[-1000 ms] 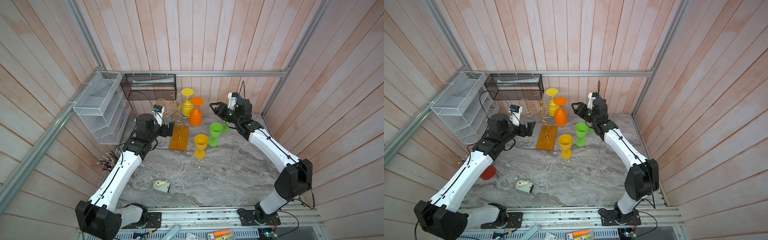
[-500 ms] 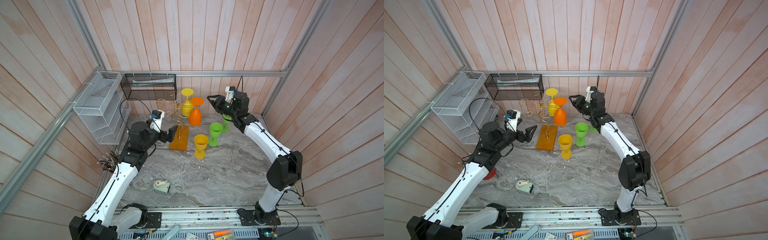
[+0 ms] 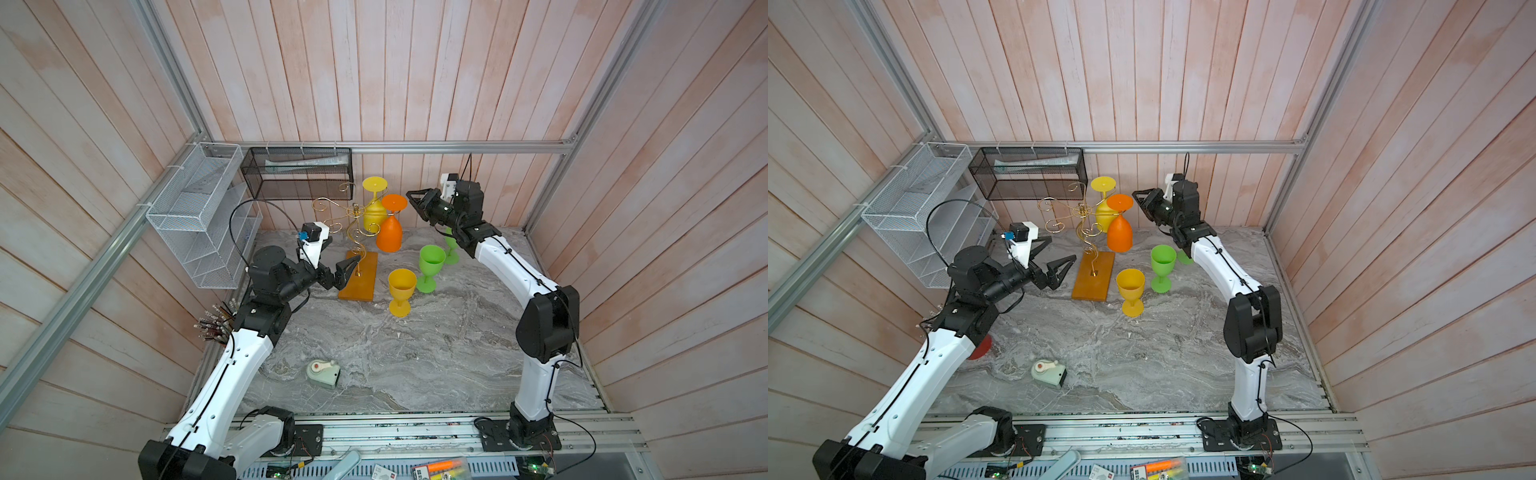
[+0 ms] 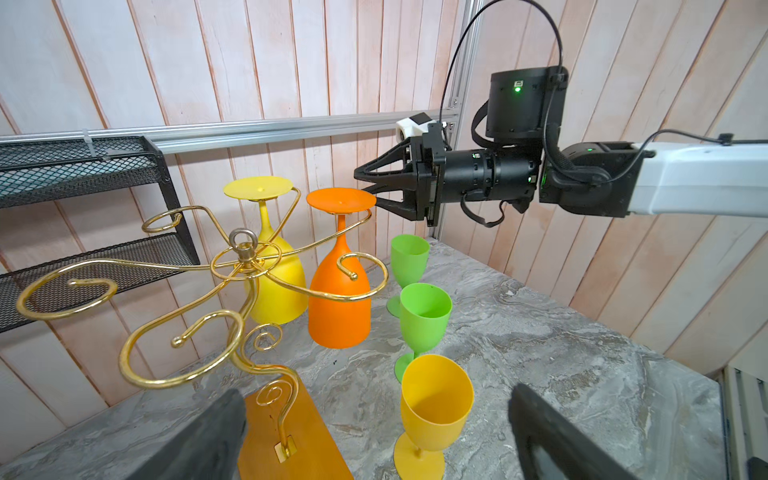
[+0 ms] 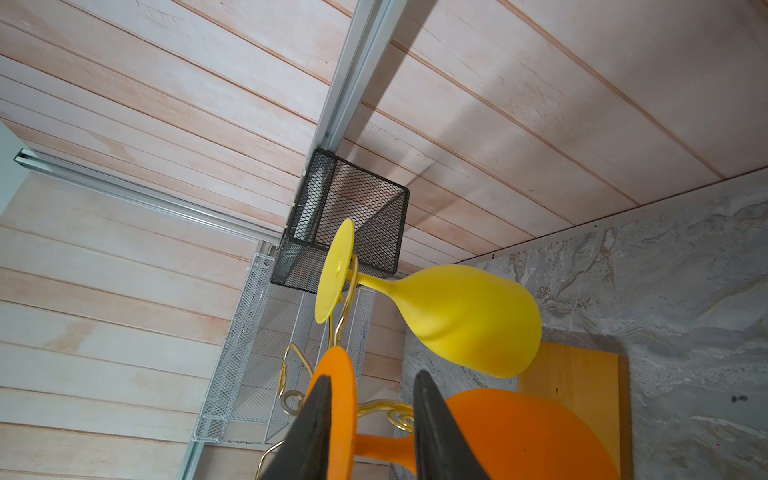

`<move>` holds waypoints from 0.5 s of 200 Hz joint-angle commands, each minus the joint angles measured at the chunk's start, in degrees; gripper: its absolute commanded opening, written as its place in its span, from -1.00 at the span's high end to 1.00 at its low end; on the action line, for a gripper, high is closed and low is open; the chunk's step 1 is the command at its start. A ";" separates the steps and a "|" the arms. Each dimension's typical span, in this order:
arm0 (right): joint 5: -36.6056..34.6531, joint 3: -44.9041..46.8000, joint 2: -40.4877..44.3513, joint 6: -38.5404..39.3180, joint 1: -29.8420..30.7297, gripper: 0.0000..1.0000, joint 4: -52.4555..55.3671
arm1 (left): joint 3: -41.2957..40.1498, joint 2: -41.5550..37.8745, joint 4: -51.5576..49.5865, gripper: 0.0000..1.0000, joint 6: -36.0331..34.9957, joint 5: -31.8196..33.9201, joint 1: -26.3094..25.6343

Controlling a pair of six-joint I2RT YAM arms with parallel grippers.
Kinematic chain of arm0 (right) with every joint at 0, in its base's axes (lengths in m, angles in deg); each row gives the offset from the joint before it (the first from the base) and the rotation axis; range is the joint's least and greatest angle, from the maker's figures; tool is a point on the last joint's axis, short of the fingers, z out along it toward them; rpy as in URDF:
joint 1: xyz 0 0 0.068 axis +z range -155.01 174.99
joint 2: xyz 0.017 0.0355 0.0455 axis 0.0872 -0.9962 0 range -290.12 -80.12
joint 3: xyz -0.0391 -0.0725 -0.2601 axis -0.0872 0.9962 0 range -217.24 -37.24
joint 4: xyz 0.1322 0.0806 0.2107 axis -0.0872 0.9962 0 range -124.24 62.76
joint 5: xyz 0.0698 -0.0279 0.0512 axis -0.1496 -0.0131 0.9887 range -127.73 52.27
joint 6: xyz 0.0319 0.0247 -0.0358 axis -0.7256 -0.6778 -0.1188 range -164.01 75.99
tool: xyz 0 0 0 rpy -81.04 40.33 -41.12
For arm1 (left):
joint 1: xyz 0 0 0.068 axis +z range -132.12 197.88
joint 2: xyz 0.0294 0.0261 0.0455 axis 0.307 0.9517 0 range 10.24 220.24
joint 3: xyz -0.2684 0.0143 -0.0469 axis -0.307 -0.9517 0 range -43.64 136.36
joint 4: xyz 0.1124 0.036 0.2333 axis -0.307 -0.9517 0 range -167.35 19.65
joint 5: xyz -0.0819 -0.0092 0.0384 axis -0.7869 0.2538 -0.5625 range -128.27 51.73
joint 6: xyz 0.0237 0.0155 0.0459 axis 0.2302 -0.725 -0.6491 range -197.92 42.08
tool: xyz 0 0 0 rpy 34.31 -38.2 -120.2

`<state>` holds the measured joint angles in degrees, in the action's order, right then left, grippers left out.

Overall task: Take the wine glass off the wine glass rack
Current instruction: Pick up the wine glass from the wine glass rack.

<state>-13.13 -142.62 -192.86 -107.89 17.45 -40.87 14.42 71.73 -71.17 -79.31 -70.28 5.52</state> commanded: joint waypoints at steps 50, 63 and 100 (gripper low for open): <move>2.48 -3.53 -2.18 -1.56 1.64 0.56 -1.85 | -1.30 0.40 2.80 -0.99 1.65 -3.07 1.08; 2.40 -3.27 -1.97 -1.43 1.95 0.59 -1.50 | -1.29 0.47 2.80 -0.99 1.80 -3.06 1.23; 2.12 -2.51 -1.27 -1.09 2.59 0.78 -0.87 | -1.30 0.30 2.93 -0.99 2.08 -3.07 1.58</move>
<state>-11.67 -144.20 -194.04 -109.20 19.51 -41.44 14.03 71.89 -69.42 -78.00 -72.46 6.63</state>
